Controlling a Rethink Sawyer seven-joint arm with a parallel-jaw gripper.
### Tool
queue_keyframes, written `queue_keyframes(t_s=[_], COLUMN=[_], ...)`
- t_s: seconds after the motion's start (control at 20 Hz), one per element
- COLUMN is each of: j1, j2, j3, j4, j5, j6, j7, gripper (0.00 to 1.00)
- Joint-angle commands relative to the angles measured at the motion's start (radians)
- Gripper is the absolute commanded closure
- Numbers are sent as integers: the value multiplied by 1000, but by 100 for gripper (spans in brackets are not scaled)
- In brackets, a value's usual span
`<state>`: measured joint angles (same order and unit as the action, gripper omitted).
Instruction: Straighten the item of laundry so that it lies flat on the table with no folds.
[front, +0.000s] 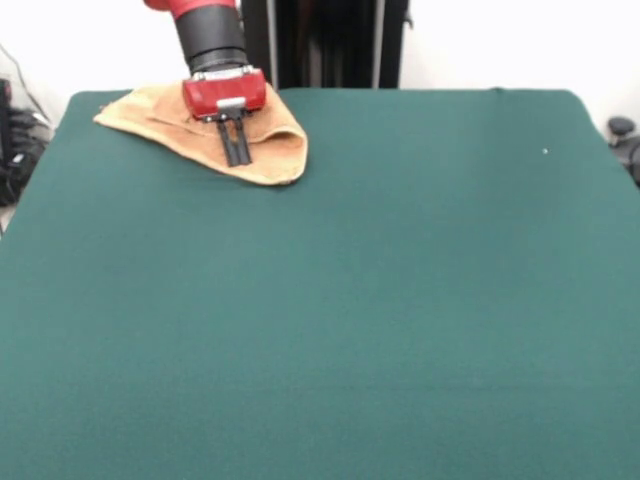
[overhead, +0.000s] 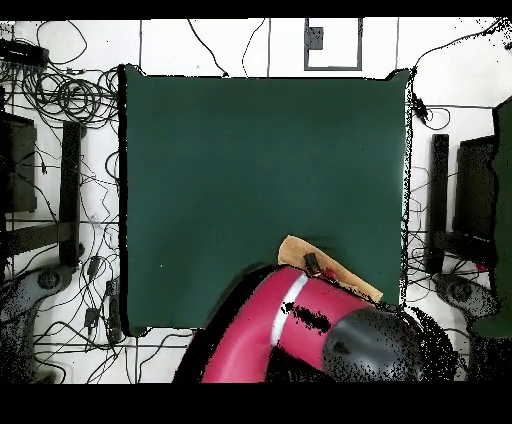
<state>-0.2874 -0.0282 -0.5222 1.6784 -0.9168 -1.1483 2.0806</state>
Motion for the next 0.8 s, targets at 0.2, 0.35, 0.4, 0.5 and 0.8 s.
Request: queue_keyframes(t_s=[0.2, 0.35, 0.4, 0.5, 0.8], j1=[117, 119, 114, 79, 28], j2=[154, 169, 168, 157, 171], j3=[86, 77, 85, 130, 162], j4=[-325, -350, -356, -375, -406], j5=[338, 339, 331, 284, 271], j6=[932, 937, 951, 1010, 963], j7=[16, 25, 26, 14, 28], gripper=[100, 100, 100, 100, 100])
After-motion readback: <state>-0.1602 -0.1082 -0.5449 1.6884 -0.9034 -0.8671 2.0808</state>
